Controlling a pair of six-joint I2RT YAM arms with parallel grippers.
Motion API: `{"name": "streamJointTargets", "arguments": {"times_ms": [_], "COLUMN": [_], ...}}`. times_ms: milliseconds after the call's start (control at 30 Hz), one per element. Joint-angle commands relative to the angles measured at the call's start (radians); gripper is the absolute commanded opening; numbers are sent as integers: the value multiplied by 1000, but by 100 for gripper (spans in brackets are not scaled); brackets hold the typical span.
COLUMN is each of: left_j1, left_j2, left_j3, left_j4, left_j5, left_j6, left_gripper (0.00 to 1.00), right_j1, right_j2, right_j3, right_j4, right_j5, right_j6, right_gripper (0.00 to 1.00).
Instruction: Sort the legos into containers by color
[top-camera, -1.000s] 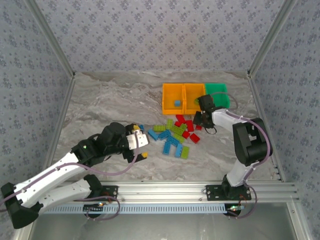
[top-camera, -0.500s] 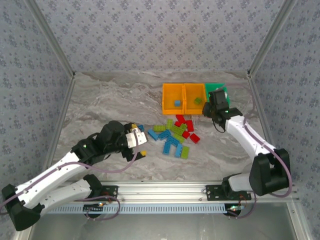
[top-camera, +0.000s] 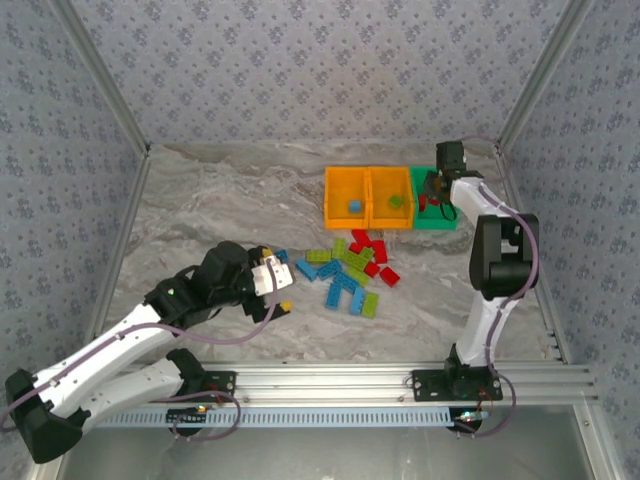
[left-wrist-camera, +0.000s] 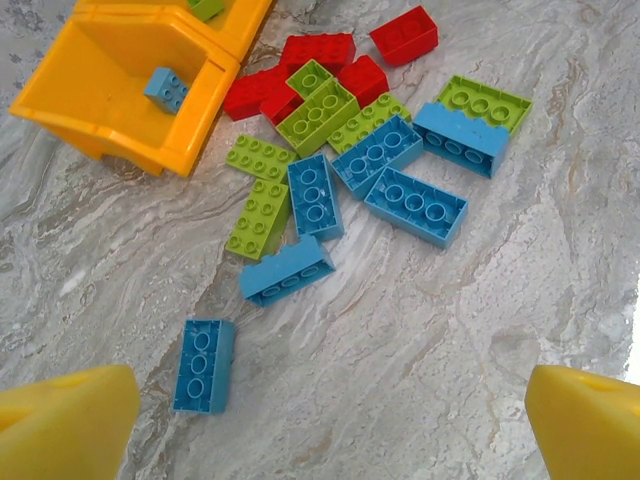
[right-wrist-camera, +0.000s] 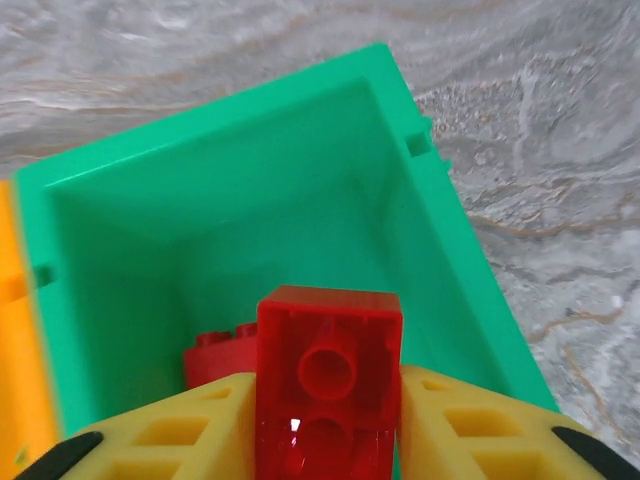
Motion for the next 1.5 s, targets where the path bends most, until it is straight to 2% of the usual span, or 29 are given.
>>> {"name": "streamJointTargets", "arguments": {"times_ms": [0,67,167,267,367,433,500,667,733,833,1000,1267,1400,1467], "left_j1": [6,13,36,68,78,83,97,185,231,268,271,280,281,281], "left_j2": [-5,0,18,52,123,174,222,326,381,498,645,811,862,884], "left_j3": [-8,-9,2,38,125,171,176,142,144,195,221,261,255,252], "left_j4": [21,34,55,98,91,81,89,147,139,54,87,123,172,179], "left_j5": [-2,-8,-13,-51,-144,-231,-292,-291,-278,-276,-223,-225,-191,-177], "left_j6": [7,-15,-69,-218,-402,-545,-689,-960,-1071,-1222,-1297,-1300,-1288,-1284], "left_gripper": [99,99,99,99,99,99,99,99,99,96,95,94,90,83], "right_j1": [-2,-7,-12,-4,36,102,219,525,602,687,717,718,720,720], "right_j2": [-4,-31,-114,-265,-452,-570,-685,-860,-883,-911,-936,-935,-936,-936], "right_j3": [88,97,92,20,-100,-171,-240,-364,-378,-414,-468,-477,-484,-488], "right_j4": [-86,-108,-138,-127,-89,-79,-92,-181,-254,-323,-323,-314,-315,-311], "right_j5": [-31,-28,-47,-93,-207,-261,-256,-259,-270,-203,-147,-150,-145,-144], "right_j6": [0,0,12,50,87,91,50,-65,-74,-68,-61,-71,-71,-66], "right_gripper": [54,59,59,59,61,63,65,74,77,82,89,92,93,93]}}
